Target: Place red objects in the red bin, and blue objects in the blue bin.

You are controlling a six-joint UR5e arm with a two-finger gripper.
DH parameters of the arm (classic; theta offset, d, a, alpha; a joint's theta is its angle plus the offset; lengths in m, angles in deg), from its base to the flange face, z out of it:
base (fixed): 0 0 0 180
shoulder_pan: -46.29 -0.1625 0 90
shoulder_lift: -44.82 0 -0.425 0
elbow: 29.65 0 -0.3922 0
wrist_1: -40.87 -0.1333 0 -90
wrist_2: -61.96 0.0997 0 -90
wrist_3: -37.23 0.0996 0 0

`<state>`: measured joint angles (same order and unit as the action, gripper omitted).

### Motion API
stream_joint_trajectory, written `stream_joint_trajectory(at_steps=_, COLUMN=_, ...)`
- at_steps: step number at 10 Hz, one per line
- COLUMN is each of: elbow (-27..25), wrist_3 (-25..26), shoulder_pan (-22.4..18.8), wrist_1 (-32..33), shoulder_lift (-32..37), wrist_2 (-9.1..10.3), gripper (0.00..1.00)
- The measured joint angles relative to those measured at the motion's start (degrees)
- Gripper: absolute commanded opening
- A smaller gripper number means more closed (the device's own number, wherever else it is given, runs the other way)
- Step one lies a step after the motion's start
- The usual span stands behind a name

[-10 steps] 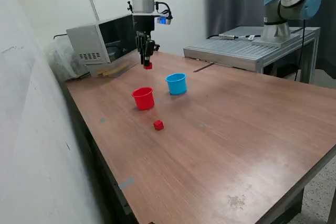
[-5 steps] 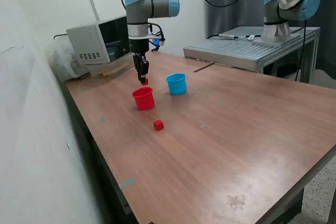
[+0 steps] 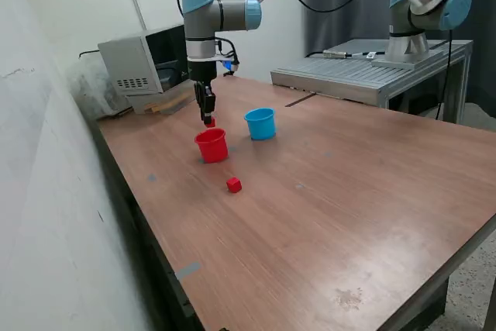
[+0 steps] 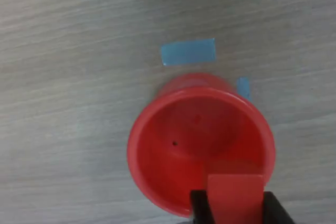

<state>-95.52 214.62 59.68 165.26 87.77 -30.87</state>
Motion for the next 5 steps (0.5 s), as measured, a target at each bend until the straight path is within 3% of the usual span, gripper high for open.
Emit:
stream_joint_trajectory(at_steps=1, elbow=-0.11, wrist_3=-0.01, shoulder_pan=0.02, wrist_1=0.19, shoulder_lift=0.0, wrist_2=-0.03, gripper=1.0)
stream_joint_trajectory(at_steps=5, elbow=-0.23, wrist_3=-0.02, shoulder_pan=0.06, wrist_1=0.4, shoulder_lift=0.07, wrist_2=-0.06, gripper=1.0)
